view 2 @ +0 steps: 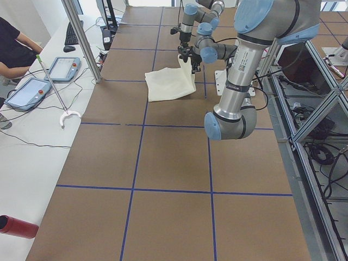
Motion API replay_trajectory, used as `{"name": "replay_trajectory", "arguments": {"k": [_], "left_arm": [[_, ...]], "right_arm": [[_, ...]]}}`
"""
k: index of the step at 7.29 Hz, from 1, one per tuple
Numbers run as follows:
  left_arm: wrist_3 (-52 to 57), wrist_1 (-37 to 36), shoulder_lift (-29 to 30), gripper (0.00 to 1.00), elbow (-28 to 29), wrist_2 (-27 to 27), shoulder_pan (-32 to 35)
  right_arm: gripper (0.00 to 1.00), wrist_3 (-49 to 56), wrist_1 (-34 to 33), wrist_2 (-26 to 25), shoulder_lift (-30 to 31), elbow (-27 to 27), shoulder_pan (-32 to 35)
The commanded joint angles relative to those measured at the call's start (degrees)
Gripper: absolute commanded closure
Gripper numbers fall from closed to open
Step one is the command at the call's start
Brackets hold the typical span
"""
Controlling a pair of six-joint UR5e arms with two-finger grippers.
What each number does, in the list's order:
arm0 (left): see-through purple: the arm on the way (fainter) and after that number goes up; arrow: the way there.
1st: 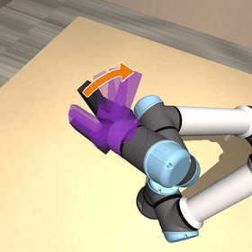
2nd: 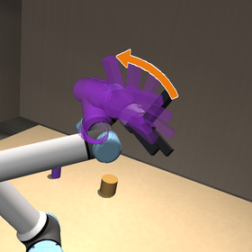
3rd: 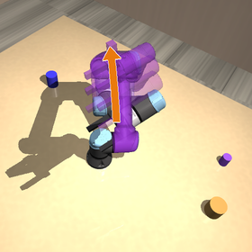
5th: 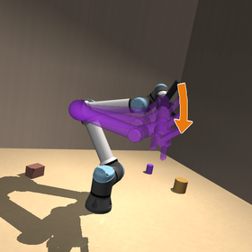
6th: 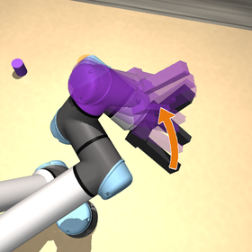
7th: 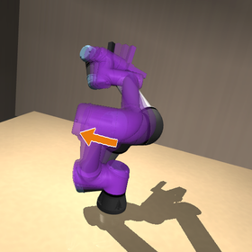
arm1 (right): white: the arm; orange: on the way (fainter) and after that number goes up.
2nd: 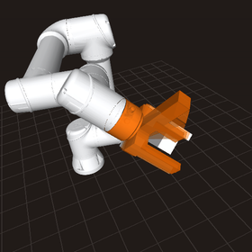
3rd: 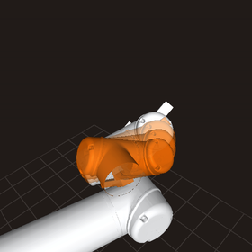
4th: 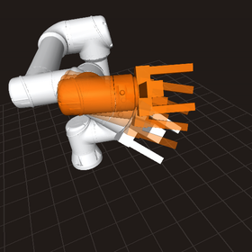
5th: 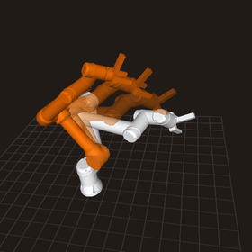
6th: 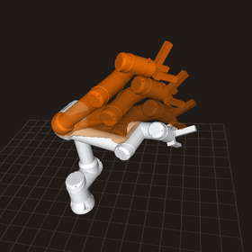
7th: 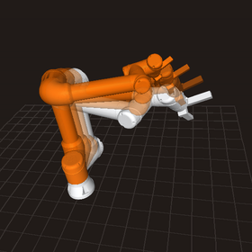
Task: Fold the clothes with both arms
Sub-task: 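Lift the near edge with both grippers and fold it over toward the far edge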
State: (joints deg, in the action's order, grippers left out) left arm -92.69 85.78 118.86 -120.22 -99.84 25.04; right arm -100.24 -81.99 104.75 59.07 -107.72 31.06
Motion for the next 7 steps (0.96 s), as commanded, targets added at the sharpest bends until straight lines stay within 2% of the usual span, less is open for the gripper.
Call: {"name": "replay_trajectory", "arguments": {"k": [1,2,4,5,7], "left_arm": [[1.63,10.85,2.24,1.00,12.06,-1.23,6.84],[1.55,15.34,4.60,1.00,18.55,-1.23,8.25],[1.46,21.42,7.51,1.00,27.01,-1.15,11.68],[1.63,22.06,9.09,1.00,30.36,-1.06,12.48],[1.90,22.06,9.28,1.00,31.88,-0.80,13.27]], "right_arm": [[1.00,0.84,10.35,2.39,-10.25,20.86,6.53],[1.00,1.10,14.01,2.39,-12.29,26.98,7.86],[1.00,1.63,14.13,2.39,-13.97,30.54,8.13],[1.00,1.63,14.13,2.39,-15.98,33.43,8.14],[1.00,1.63,14.13,2.39,-18.19,36.96,8.48]]}}
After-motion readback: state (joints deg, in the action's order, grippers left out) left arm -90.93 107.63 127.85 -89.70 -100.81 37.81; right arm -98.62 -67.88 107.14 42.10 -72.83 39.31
